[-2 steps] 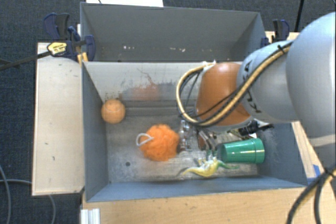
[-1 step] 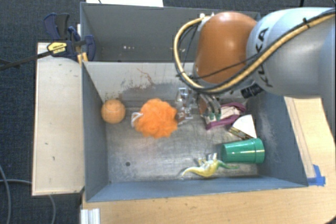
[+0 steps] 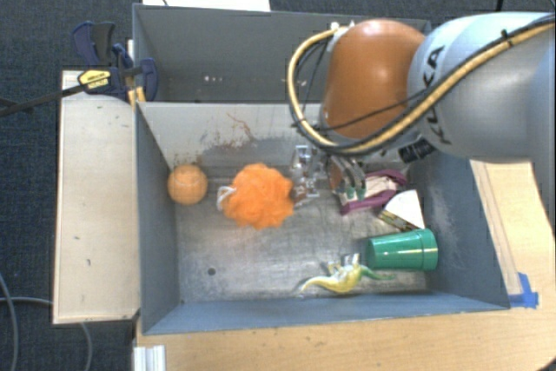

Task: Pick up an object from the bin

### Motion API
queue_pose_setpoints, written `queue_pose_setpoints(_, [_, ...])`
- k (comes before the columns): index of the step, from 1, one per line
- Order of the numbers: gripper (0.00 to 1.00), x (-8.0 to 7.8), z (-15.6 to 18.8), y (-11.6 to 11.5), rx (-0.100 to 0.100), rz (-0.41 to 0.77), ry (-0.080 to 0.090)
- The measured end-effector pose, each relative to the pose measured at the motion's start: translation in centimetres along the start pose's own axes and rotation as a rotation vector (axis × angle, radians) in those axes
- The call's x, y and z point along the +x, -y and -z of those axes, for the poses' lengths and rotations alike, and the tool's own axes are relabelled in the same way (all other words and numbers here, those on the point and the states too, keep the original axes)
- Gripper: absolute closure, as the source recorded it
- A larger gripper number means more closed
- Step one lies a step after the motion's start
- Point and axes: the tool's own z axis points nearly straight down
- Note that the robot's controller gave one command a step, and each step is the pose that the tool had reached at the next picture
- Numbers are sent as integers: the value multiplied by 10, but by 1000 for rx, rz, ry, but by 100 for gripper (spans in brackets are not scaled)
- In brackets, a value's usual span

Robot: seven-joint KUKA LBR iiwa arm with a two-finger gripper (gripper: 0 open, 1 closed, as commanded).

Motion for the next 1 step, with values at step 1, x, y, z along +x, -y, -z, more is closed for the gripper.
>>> queue_pose_setpoints(1, [100, 4, 48, 3, 1, 25, -7])
